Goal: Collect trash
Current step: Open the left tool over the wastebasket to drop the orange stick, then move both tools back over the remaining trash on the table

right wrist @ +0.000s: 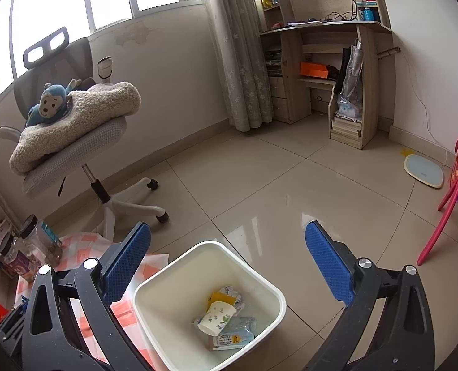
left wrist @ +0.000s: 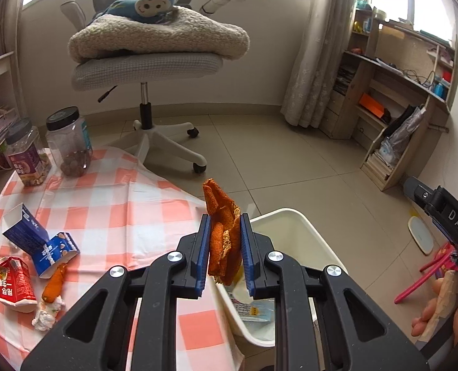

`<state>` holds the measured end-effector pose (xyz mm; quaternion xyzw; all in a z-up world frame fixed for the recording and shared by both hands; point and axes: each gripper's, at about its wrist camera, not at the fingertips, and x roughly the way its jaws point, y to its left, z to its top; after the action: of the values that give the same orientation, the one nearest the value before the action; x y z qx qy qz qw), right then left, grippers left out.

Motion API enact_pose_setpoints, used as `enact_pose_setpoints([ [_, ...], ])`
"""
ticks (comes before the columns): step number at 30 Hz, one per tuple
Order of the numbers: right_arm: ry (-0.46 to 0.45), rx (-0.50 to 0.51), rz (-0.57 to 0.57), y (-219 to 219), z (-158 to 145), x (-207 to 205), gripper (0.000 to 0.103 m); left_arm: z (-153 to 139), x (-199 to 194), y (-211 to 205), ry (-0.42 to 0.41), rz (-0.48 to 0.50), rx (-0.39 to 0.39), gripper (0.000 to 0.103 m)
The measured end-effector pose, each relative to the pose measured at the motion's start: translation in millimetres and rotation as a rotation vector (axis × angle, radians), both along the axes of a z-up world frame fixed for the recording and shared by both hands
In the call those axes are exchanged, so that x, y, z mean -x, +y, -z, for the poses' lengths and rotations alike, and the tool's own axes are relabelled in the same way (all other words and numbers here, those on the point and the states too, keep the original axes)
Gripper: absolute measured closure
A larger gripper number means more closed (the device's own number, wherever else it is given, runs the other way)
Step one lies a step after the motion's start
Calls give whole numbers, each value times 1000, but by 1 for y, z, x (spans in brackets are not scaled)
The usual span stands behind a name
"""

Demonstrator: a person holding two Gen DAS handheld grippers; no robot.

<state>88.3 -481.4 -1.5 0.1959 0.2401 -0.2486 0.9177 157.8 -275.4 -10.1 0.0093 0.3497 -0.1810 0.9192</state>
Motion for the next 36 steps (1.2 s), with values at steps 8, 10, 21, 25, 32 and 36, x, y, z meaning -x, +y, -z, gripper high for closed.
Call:
enact_pose_setpoints([
  [8, -43, -28, 138, -37, -4, 24, 7, 1, -8, -61, 48, 111, 11, 72],
  [10, -58, -45, 164, -44, -4, 30, 7, -2, -9, -65, 59, 112, 24, 68],
  [21, -34, 22, 144, -21, -6, 31, 7, -26, 7, -38, -65, -15, -38, 32],
  [25, -10, 100, 105, 11, -7, 23, 7, -33, 10, -13, -133, -117, -78, 18],
  [32, -33, 196, -13, 70, -11, 14, 7, -33, 4, 44, -154, -242, -77, 12],
  [36, -8, 187, -53, 97, -13, 4, 7, -30, 3, 75, -152, -281, -82, 11],
])
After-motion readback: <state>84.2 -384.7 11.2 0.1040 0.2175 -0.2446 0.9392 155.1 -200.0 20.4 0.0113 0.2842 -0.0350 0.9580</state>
